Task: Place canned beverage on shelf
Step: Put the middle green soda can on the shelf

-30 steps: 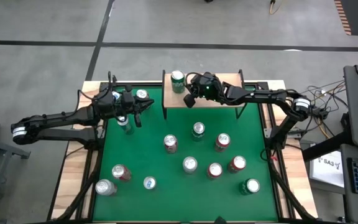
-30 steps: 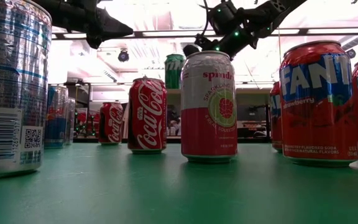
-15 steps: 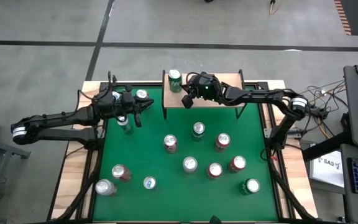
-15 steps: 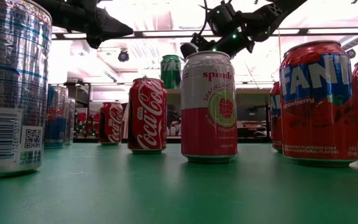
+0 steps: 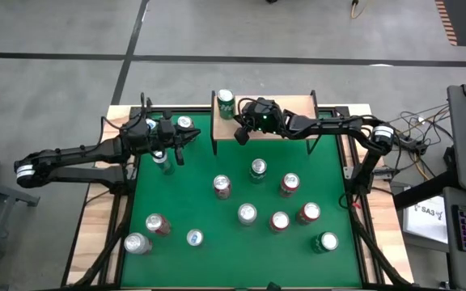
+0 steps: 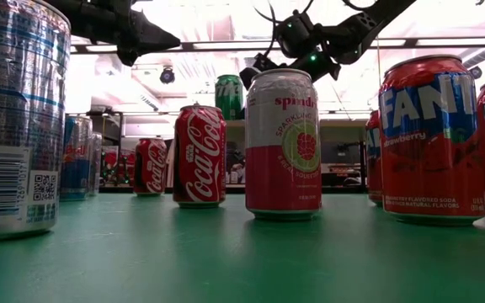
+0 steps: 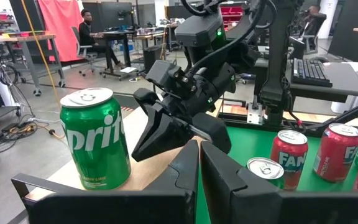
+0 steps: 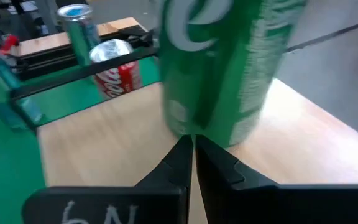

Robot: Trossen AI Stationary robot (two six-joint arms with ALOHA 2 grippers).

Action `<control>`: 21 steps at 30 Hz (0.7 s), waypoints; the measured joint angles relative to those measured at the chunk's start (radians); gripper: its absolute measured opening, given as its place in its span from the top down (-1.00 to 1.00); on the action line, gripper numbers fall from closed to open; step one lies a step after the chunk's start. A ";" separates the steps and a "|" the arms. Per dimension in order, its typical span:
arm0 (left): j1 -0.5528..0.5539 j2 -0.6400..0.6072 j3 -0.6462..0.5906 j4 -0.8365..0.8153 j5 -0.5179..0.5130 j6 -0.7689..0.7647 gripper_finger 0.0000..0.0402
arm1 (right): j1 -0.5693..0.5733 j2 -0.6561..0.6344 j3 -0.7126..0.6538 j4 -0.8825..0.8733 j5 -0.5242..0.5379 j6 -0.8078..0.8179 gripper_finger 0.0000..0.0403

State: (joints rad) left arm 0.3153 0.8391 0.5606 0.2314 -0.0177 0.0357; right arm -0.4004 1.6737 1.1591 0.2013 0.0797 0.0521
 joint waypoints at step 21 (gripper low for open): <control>0.000 0.000 0.000 0.014 0.000 0.008 1.00 | 0.019 -0.002 0.000 0.164 -0.075 -0.058 0.94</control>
State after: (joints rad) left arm 0.3157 0.8394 0.5604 0.2455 -0.0174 0.0433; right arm -0.3817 1.6722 1.1591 0.3655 0.0048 -0.0062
